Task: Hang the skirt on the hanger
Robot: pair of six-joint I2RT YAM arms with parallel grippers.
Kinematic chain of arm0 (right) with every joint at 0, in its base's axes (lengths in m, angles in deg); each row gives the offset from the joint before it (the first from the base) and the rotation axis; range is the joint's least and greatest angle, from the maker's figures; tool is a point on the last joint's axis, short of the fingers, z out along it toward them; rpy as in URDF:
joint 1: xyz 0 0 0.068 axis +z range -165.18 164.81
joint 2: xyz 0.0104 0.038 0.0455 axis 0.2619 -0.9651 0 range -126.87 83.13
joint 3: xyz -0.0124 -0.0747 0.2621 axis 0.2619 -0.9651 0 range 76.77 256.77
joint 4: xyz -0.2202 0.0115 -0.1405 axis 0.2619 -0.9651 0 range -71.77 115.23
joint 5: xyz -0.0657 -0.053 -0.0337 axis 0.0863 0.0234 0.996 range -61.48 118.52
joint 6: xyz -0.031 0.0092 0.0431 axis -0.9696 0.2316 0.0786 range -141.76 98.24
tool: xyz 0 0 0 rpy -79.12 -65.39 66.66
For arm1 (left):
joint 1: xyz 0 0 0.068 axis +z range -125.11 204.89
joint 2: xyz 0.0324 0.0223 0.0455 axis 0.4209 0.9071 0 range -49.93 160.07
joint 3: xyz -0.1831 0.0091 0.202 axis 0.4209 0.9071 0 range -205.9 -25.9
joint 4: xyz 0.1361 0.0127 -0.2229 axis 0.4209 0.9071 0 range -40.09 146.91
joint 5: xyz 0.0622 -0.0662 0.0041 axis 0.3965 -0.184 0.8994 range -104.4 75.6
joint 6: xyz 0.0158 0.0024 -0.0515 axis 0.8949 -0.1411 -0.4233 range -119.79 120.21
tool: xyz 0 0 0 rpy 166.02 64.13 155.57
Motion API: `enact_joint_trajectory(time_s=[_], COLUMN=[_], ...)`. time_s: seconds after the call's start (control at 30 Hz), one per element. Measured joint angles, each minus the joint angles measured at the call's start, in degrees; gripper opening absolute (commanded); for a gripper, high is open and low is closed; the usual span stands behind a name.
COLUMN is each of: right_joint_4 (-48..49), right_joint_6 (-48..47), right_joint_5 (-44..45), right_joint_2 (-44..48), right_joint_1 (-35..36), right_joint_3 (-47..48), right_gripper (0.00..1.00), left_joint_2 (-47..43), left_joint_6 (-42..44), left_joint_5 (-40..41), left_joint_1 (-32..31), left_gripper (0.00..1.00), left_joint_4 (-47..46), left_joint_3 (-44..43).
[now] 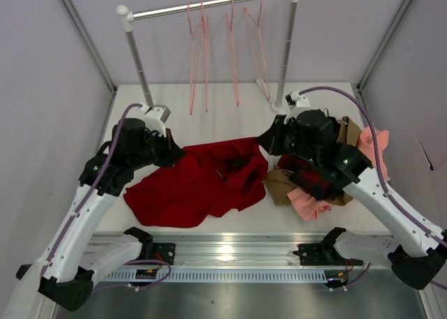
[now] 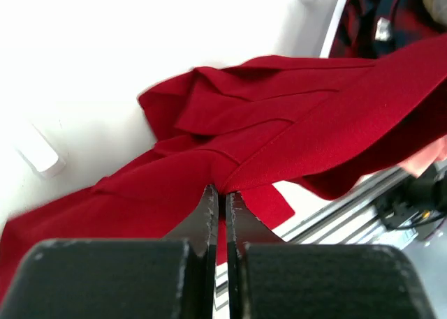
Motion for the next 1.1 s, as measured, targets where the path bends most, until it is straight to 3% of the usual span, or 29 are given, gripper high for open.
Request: enact_joint_trajectory(time_s=[0.2, 0.33, 0.47, 0.53, 0.57, 0.7, 0.9, 1.1], right_joint_4=[3.9, 6.8, 9.4, 11.1, 11.6, 13.0, 13.7, 13.3], right_joint_6=[3.2, 3.3, 2.2, 1.5, 1.2, 0.0, -1.2, -2.2], right_joint_5=[-14.5, -20.2, -22.8, -23.3, -23.5, -24.4, -26.0, -25.6], right_joint_2=[-1.1, -5.9, -6.9, -7.1, -7.5, -10.0, -11.3, -11.0], right_joint_1=[-7.5, -9.4, -10.7, -11.6, -12.1, -13.2, -14.8, -15.2], right_joint_3=[-15.4, -22.3, -23.6, -23.6, -23.4, -22.6, -22.4, -22.0], right_gripper=[0.0, 0.0, 0.0, 0.0, 0.0, 0.0, 0.0, 0.0], left_joint_2=[2.5, 6.2, 7.5, 7.5, 7.5, 4.5, -2.9, -1.9], left_joint_6=[1.1, 0.3, 0.2, 0.6, 0.8, 1.9, 0.3, -4.1], left_joint_5=[-3.1, -3.8, -4.2, -3.9, -3.8, -2.8, -3.5, -4.2], left_joint_1=[0.1, 0.1, 0.2, 0.3, 0.3, -0.7, -5.2, -18.8], left_gripper=[0.01, 0.08, 0.4, 0.49, 0.63, 0.86, 0.86, 0.7], left_joint_4=[-2.4, -5.0, -5.9, -4.8, -4.1, -2.7, -4.4, -13.5], left_joint_3=[11.9, 17.9, 18.5, 17.2, 16.2, 9.8, 2.0, 4.2])
